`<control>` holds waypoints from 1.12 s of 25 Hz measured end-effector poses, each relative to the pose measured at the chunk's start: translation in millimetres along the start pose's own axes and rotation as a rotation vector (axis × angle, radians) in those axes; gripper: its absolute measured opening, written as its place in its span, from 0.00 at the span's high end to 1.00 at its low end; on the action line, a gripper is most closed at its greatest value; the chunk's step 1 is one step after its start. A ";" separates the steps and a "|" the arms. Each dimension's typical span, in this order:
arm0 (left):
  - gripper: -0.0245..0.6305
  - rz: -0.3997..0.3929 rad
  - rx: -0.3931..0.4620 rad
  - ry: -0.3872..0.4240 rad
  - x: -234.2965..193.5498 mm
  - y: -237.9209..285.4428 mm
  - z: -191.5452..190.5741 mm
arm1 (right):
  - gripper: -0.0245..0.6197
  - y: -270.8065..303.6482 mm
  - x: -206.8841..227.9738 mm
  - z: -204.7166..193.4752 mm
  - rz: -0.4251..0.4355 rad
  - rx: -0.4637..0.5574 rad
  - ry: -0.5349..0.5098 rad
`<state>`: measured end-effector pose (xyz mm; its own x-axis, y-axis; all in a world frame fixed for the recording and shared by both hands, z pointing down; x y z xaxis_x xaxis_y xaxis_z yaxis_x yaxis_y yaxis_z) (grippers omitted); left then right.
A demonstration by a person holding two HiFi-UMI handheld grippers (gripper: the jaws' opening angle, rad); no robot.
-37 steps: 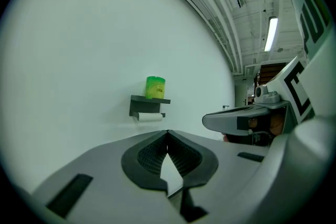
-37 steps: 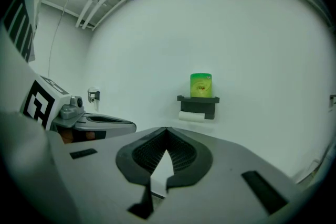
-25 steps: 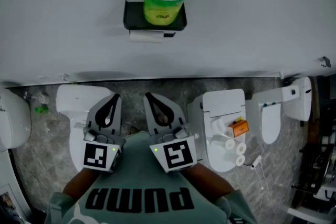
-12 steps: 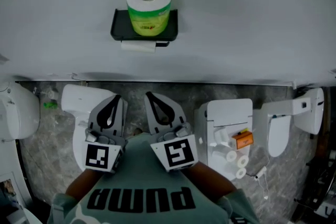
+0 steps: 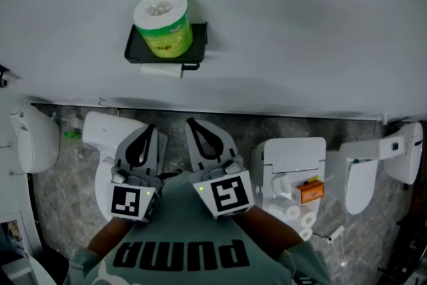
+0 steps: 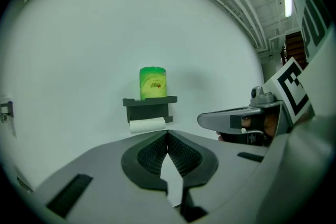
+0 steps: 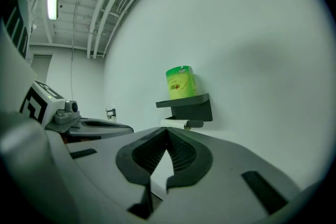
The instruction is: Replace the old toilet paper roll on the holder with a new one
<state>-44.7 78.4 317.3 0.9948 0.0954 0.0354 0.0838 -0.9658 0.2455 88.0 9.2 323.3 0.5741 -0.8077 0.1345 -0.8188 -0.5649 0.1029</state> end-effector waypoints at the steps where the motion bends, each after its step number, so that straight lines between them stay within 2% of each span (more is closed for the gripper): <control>1: 0.96 0.003 -0.004 0.003 2.5 1.2 -0.7 | 0.96 -0.6 3.7 -0.9 0.002 0.000 0.007; 7: 0.96 -0.012 -0.014 0.026 4.2 8.2 -2.3 | 0.96 -2.7 14.0 -1.2 -0.003 -0.008 0.019; 13: 0.96 -0.060 -0.021 0.040 -2.4 22.3 -0.2 | 0.96 2.9 20.1 0.2 -0.054 -0.010 0.031; 28: 0.96 -0.147 -0.006 0.034 -57.9 39.8 2.6 | 0.96 47.2 2.2 0.9 -0.132 -0.015 0.127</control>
<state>-98.9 33.8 322.5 0.9691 0.2444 0.0318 0.2285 -0.9393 0.2559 50.6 -19.4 327.6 0.6734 -0.6984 0.2425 -0.7368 -0.6611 0.1419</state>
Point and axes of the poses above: the fingertips, and each gripper's own axes: y forward along the fingers, x to its right, z out of its top, the point moved 8 cm from there along -y, backward along the fingers, and after that the axes turned 2 degrees about -x, right-handed, at the moved point
